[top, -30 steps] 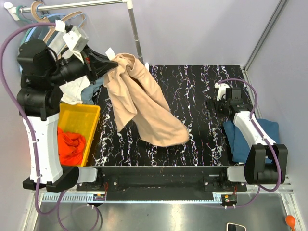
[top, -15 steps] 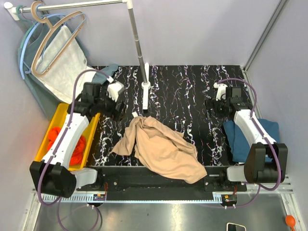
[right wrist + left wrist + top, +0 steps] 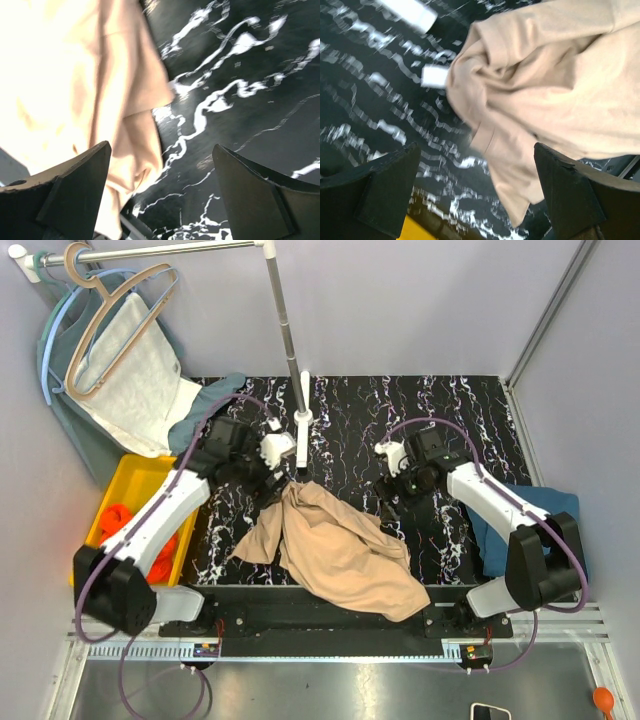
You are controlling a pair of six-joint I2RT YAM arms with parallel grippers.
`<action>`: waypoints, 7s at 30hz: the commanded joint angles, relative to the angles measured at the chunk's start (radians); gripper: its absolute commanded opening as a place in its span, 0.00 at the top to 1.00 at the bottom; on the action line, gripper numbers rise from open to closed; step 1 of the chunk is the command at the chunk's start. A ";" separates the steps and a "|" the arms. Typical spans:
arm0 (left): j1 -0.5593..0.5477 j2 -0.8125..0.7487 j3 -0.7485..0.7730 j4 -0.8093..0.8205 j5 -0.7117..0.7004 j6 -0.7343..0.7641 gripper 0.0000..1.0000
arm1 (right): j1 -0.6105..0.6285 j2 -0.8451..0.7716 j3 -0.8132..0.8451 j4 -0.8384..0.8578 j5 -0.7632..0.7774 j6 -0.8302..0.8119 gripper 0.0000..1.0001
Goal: Fold and stack the t-shirts
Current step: Move the tshirt to the center of the board, then flatten the tshirt out
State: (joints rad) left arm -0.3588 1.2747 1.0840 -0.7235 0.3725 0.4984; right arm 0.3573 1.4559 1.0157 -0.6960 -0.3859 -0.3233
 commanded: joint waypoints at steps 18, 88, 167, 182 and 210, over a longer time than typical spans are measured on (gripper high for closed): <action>-0.065 0.078 -0.210 0.200 -0.369 0.084 0.01 | 0.200 0.299 0.182 -0.056 -0.105 -0.076 0.42; -0.097 0.454 0.020 0.269 -0.212 0.080 0.41 | 0.192 0.224 0.413 -0.006 0.592 -0.037 0.00; -0.207 0.129 0.742 0.188 -0.563 0.193 1.00 | 0.649 0.121 0.000 0.018 0.456 -0.089 0.14; -0.207 0.051 0.493 0.268 -0.601 0.213 1.00 | 0.594 0.202 0.012 0.178 0.568 -0.149 0.14; -0.103 -0.048 0.458 0.418 -0.802 0.204 1.00 | 0.293 -0.126 0.300 0.190 0.881 -0.417 1.00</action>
State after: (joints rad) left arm -0.5018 1.2770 1.4311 -0.4229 -0.3580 0.7242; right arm 0.7246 1.4773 1.1439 -0.5541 0.3553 -0.6075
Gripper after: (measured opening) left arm 0.023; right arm 0.028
